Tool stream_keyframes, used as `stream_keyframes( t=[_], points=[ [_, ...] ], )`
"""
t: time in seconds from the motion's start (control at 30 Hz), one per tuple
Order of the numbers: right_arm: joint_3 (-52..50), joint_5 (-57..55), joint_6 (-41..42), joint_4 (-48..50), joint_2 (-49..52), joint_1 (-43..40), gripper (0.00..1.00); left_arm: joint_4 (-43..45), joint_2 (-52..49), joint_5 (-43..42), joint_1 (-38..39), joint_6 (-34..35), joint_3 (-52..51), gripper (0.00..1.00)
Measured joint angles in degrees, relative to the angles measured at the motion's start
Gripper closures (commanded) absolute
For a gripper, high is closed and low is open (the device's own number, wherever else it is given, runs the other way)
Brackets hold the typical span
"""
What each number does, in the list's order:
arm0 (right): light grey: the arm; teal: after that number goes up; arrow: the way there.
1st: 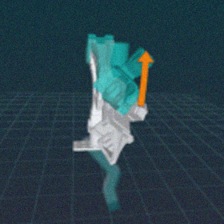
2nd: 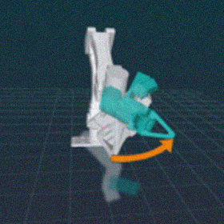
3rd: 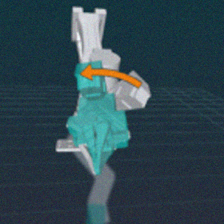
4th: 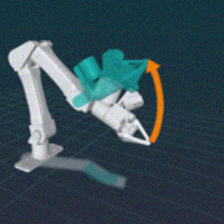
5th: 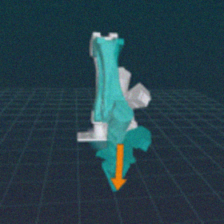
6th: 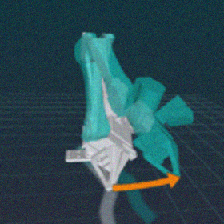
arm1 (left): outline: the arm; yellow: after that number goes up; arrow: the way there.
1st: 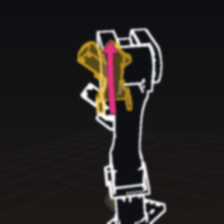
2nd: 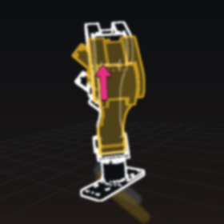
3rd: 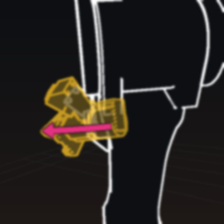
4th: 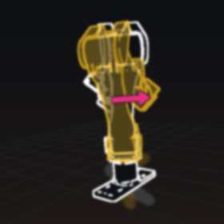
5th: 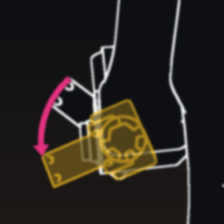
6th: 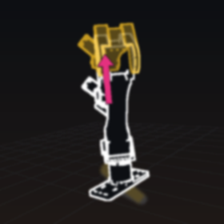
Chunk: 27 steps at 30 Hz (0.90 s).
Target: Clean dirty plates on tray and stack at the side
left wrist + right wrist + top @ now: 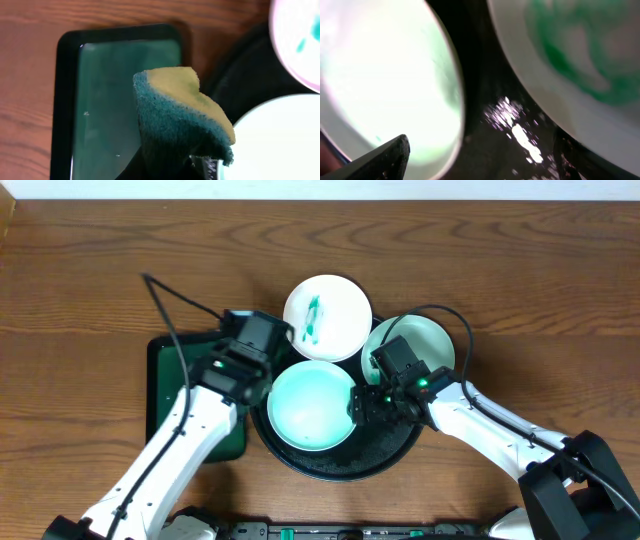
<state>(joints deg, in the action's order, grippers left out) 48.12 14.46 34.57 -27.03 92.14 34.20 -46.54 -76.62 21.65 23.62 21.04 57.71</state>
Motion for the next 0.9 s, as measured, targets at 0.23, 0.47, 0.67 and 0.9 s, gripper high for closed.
stream_keyframes(
  t=[0.23, 0.47, 0.67, 0.9],
  points=[
    [0.0, -0.1, 4.0, 4.9, 0.3, 0.0, 0.33, 0.0, 0.0, -2.1, -1.0, 0.0, 0.0, 0.93],
    [0.3, 0.2, 8.5, 8.0, 4.4, 0.4, 0.41, 0.0, 0.0, -2.3, -1.0, 0.0, 0.0, 0.93],
    [1.2, 0.2, 11.3, 12.1, 6.6, 2.3, 0.44, 0.0, 0.0, -2.3, -1.0, 0.0, 0.0, 0.93],
    [1.8, -0.4, 13.3, 13.3, 7.5, 3.3, 0.50, 0.0, 0.0, -2.3, -1.0, 0.0, 0.0, 0.93]
  ],
)
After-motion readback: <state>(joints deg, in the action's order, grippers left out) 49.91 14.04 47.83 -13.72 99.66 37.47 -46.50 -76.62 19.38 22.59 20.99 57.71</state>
